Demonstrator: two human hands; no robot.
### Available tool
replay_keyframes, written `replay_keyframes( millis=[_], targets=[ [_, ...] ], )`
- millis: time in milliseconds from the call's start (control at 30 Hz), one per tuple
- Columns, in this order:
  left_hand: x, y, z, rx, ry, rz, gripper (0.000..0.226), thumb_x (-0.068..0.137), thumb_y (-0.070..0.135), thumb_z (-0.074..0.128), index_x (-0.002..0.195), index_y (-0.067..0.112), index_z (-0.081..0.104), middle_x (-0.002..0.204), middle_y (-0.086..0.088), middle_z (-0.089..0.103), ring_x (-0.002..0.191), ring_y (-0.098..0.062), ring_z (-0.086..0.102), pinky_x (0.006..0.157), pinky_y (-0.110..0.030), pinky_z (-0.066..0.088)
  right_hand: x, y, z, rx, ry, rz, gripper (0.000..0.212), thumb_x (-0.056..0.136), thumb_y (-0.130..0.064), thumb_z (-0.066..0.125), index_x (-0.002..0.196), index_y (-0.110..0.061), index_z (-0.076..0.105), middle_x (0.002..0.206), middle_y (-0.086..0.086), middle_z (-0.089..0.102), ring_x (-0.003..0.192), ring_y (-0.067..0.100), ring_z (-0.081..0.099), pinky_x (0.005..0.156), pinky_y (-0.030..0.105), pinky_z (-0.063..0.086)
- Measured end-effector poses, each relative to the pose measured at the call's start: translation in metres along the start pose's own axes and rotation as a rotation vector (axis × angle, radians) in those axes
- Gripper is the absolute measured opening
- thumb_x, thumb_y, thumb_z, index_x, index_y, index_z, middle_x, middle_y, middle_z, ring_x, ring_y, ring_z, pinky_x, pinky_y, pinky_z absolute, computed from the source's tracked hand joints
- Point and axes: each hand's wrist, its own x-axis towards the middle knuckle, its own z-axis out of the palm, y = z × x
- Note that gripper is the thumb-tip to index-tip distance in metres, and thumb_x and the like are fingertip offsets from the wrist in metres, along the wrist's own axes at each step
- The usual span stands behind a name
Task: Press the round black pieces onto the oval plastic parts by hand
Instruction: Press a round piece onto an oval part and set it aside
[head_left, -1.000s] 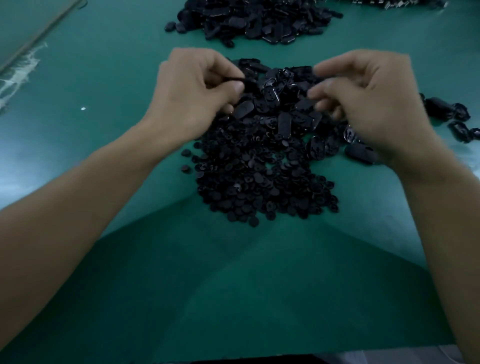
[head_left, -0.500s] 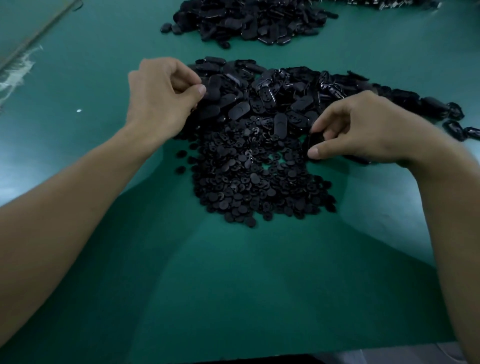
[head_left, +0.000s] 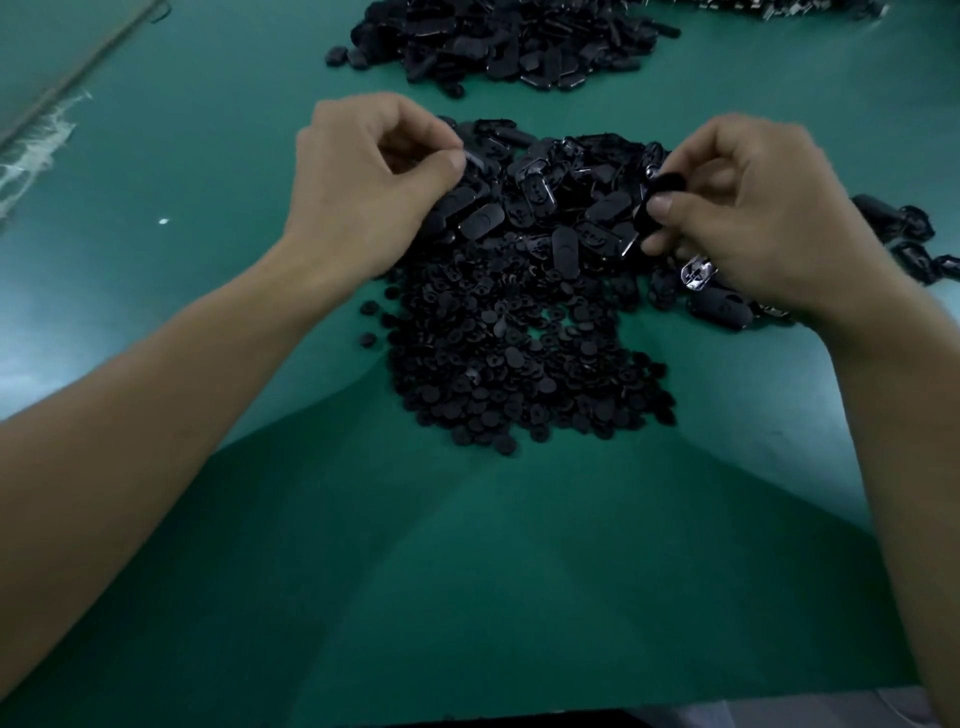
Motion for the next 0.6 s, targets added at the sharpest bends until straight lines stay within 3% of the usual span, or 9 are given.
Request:
replay_keyframes(
  millis=[100, 233, 367, 467, 533, 600],
  targets=[
    [-0.005, 0.012, 0.001, -0.045, -0.069, 0.026, 0.002, 0.088, 0.022, 0.074, 0.088, 0.023, 0.072, 0.081, 0.010, 0.071, 0.067, 0.001, 0.062, 0.065, -0.016, 0.049, -0.001, -0.001, 0.003, 0.000, 0.052, -0.061, 0.011, 0.092, -0.009, 0.071, 0.097, -0.017, 0.065, 0.082, 0.001, 0.072, 0.068, 0.010, 0.074, 0.069, 0.031, 0.061],
    [-0.013, 0.026, 0.005, -0.137, -0.246, -0.032, 0.004, 0.091, 0.020, 0.073, 0.091, 0.016, 0.073, 0.083, -0.005, 0.074, 0.070, -0.009, 0.067, 0.062, -0.021, 0.055, -0.004, -0.012, 0.011, 0.080, 0.068, -0.149, 0.017, 0.083, -0.012, 0.081, 0.089, -0.022, 0.069, 0.086, -0.005, 0.073, 0.076, 0.013, 0.074, 0.074, 0.028, 0.061],
    [-0.021, 0.030, 0.012, -0.166, -0.379, -0.055, 0.007, 0.093, 0.023, 0.072, 0.095, 0.016, 0.073, 0.084, -0.007, 0.075, 0.076, -0.024, 0.072, 0.063, -0.031, 0.061, -0.004, -0.014, 0.027, -0.040, 0.135, -0.216, 0.013, 0.081, -0.019, 0.082, 0.088, -0.025, 0.073, 0.079, -0.021, 0.065, 0.073, -0.006, 0.066, 0.069, 0.009, 0.051],
    [-0.021, 0.028, 0.012, -0.167, -0.369, -0.061, 0.003, 0.093, 0.020, 0.072, 0.091, 0.017, 0.073, 0.082, -0.006, 0.075, 0.072, -0.018, 0.071, 0.060, -0.024, 0.057, 0.000, -0.001, 0.027, -0.203, 0.260, -0.174, 0.006, 0.084, -0.022, 0.078, 0.090, -0.022, 0.076, 0.063, -0.021, 0.050, 0.062, -0.013, 0.052, 0.064, 0.001, 0.037],
    [-0.020, 0.027, 0.011, -0.167, -0.351, -0.077, 0.004, 0.092, 0.019, 0.072, 0.089, 0.017, 0.073, 0.081, -0.007, 0.076, 0.070, -0.014, 0.070, 0.059, -0.020, 0.054, 0.002, 0.008, 0.021, -0.198, 0.297, -0.097, 0.004, 0.086, -0.025, 0.075, 0.089, -0.024, 0.074, 0.063, -0.017, 0.054, 0.058, -0.005, 0.051, 0.069, 0.008, 0.041],
    [-0.020, 0.026, 0.011, -0.175, -0.344, -0.089, 0.005, 0.093, 0.018, 0.072, 0.089, 0.016, 0.073, 0.080, -0.007, 0.075, 0.069, -0.013, 0.070, 0.059, -0.021, 0.054, 0.002, 0.008, 0.019, -0.105, 0.270, -0.063, 0.009, 0.086, -0.023, 0.076, 0.085, -0.029, 0.069, 0.070, -0.014, 0.063, 0.062, 0.002, 0.060, 0.075, 0.025, 0.053]
  ],
)
